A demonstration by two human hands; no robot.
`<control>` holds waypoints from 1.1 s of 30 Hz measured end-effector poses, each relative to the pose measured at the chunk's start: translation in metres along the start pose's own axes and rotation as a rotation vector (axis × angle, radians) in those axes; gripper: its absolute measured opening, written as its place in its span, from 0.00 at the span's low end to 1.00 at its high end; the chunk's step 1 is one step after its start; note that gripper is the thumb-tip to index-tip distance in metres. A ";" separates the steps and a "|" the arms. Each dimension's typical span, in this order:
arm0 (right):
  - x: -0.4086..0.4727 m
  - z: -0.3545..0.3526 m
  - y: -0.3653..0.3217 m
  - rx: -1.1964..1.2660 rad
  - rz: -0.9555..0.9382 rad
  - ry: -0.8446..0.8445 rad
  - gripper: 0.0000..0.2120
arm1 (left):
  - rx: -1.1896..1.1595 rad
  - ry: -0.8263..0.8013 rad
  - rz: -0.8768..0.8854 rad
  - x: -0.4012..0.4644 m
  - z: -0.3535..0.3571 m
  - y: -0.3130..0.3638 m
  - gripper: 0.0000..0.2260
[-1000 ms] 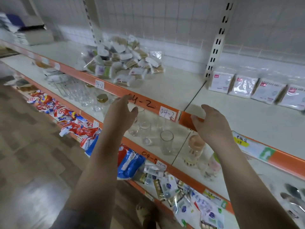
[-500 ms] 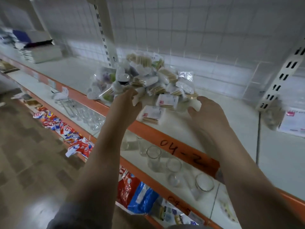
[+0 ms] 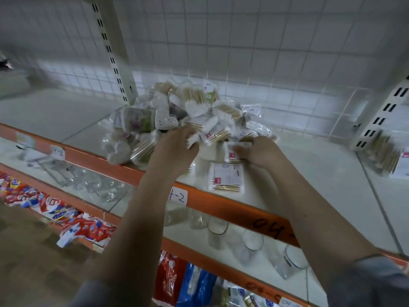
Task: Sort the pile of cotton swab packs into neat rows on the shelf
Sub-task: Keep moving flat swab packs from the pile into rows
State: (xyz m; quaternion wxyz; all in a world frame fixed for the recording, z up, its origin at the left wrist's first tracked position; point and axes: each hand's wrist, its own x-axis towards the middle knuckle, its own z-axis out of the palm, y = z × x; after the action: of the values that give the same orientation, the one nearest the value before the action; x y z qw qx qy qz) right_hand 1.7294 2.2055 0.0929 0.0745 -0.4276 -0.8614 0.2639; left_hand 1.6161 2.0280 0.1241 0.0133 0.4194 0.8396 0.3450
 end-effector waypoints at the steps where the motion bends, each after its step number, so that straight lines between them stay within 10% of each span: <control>1: 0.001 0.000 -0.003 -0.014 0.026 -0.012 0.30 | -0.003 -0.009 0.012 0.002 -0.001 -0.002 0.16; 19: -0.021 -0.020 0.005 0.200 0.060 0.021 0.25 | 0.004 -0.125 0.086 0.012 0.008 -0.005 0.13; 33: -0.074 -0.023 0.043 1.073 0.166 0.296 0.06 | 0.277 -0.568 0.183 0.005 0.031 0.020 0.28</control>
State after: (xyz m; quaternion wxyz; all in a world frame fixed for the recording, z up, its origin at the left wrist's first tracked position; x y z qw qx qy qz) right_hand 1.8135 2.1776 0.0974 0.3805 -0.4287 -0.5502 0.6072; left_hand 1.6366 2.0571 0.1134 0.1588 0.5703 0.8001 0.0967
